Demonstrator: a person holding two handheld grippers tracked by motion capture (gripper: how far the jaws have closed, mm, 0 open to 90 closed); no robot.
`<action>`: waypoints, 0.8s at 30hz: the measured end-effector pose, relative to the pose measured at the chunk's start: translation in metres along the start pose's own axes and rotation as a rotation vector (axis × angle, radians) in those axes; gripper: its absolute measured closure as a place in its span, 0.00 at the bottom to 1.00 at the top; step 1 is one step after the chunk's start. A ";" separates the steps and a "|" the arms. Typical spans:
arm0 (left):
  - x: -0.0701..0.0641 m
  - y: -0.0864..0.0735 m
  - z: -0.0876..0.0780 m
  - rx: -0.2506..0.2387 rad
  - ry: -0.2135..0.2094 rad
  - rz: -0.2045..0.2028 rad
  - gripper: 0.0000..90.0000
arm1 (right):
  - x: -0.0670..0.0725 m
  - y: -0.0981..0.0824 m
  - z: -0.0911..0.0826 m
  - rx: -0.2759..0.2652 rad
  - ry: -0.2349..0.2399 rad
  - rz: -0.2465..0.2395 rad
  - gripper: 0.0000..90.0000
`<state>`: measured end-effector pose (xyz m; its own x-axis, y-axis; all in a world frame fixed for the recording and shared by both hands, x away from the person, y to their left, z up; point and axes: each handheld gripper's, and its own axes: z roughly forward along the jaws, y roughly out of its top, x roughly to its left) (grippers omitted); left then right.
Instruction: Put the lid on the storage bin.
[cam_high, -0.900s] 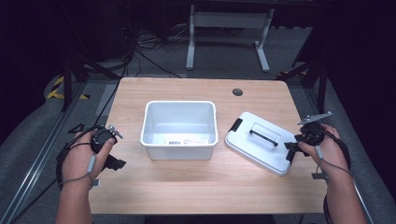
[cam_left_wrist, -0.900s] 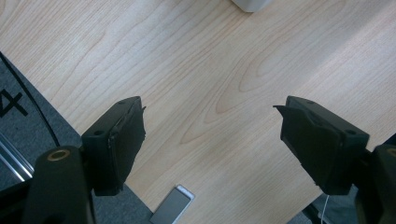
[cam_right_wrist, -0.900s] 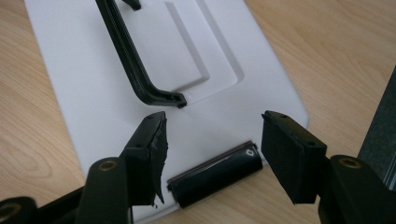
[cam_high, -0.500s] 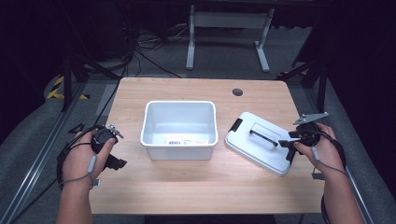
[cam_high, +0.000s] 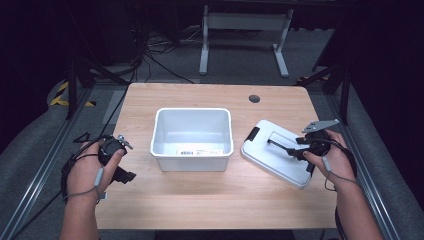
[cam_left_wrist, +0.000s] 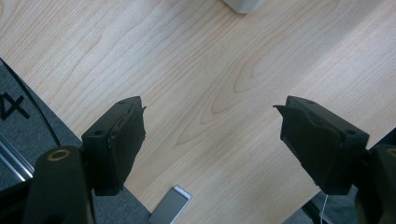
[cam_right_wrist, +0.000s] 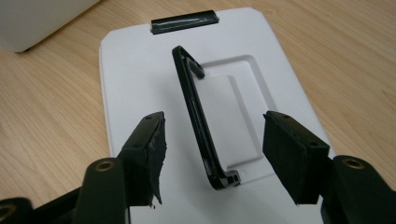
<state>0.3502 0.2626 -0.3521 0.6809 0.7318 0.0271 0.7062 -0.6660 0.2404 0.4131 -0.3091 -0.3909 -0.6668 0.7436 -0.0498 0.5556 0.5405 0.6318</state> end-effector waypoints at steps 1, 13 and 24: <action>0.000 0.000 0.000 0.000 0.000 0.000 0.25 | 0.001 0.001 0.003 -0.011 0.012 -0.008 0.45; -0.001 0.002 0.003 0.013 -0.007 0.007 0.25 | 0.006 0.002 0.036 0.048 0.029 -0.079 0.53; -0.001 0.003 0.006 0.018 -0.005 -0.001 0.25 | 0.006 0.000 0.050 0.093 -0.023 -0.126 0.72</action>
<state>0.3529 0.2595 -0.3572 0.6811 0.7318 0.0217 0.7103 -0.6677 0.2229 0.4341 -0.2853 -0.4295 -0.7234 0.6755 -0.1427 0.5123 0.6638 0.5449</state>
